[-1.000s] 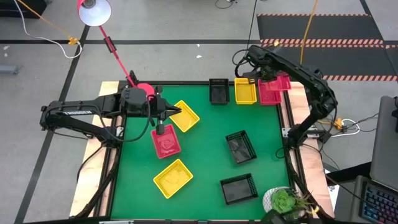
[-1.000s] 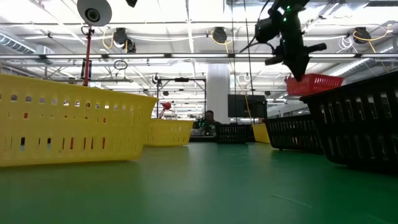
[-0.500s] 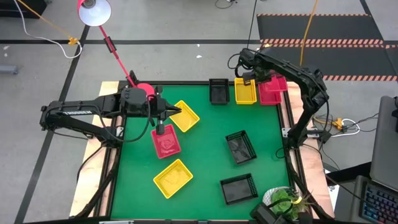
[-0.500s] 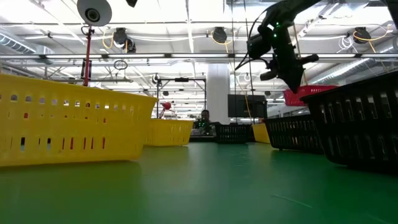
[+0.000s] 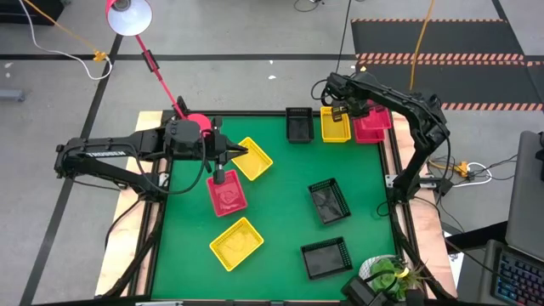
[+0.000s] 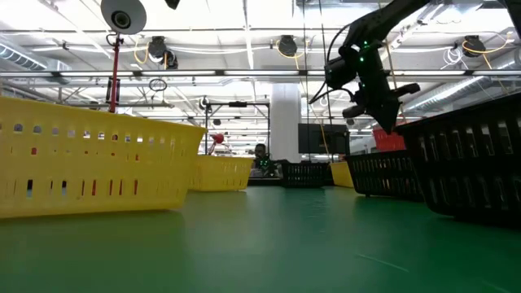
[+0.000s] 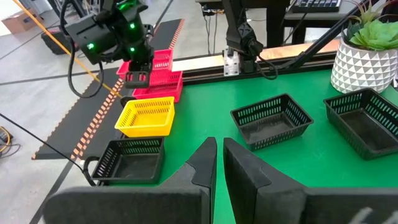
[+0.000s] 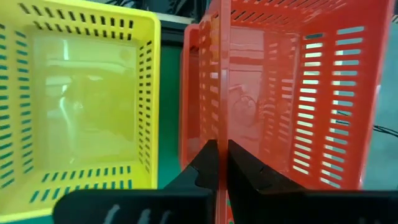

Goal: Stack baskets by color
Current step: Stack the bottom right red bin on the top red bin

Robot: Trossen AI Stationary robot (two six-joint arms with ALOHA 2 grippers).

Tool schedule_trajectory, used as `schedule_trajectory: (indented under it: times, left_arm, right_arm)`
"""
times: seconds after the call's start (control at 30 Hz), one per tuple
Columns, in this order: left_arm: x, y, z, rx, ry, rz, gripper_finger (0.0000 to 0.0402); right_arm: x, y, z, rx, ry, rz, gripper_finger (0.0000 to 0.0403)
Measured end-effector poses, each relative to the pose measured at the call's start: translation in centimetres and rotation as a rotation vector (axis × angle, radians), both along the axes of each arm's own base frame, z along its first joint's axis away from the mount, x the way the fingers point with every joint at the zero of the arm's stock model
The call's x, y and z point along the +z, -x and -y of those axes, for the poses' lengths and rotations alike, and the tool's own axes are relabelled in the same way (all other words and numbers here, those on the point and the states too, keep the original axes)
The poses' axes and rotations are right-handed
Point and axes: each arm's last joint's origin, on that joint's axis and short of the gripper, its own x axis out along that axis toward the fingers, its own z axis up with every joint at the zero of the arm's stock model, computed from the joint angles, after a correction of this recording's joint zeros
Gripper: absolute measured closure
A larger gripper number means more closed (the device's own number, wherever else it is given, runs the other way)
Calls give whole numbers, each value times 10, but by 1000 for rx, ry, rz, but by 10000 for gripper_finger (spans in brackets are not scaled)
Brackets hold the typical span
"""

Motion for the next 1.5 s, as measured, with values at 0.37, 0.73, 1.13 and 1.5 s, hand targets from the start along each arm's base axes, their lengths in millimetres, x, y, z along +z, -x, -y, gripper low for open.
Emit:
schedule_trajectory:
  times: [0.37,0.73,1.13,1.5]
  left_arm:
    - [0,0,0,0,-1,0,369]
    - [0,0,0,-1,-2,0,369]
    - [0,0,0,-1,-2,0,369]
    - [0,0,0,0,-1,1,369]
  right_arm:
    - [-15,5,1,-4,-16,-10,392]
    - [-28,8,-1,4,-37,-22,392]
    - [-35,7,-1,7,-24,-7,392]
    - [-36,5,0,0,-41,42,392]
